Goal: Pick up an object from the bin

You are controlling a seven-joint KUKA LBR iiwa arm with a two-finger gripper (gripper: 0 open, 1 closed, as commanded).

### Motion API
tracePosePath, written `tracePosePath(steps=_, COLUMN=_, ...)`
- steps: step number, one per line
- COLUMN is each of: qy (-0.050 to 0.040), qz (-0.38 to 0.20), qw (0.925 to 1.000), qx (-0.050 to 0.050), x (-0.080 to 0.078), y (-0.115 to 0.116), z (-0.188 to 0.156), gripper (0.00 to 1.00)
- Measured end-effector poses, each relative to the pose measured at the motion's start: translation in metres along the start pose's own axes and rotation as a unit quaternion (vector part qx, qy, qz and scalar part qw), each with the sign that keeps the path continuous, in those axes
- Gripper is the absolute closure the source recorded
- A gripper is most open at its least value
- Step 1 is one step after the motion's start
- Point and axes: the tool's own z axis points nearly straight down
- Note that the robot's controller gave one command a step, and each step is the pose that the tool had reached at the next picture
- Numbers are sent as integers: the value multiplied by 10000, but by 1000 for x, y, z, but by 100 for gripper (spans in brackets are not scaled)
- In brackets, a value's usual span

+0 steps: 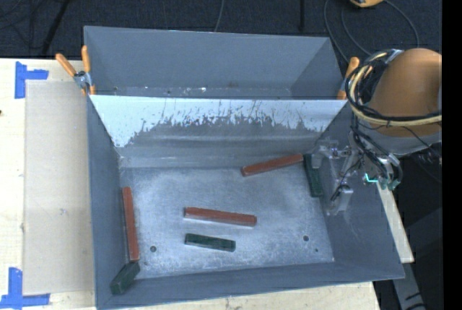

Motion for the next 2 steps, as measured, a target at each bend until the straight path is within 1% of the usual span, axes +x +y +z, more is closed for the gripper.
tracePosePath(steps=1, qy=-34, qz=-15, qw=10000, qx=6, x=-2, y=0, z=-4, gripper=0)
tracePosePath(steps=2, qy=-61, qz=-238, qw=9997, qx=27, x=-6, y=18, z=10, gripper=0)
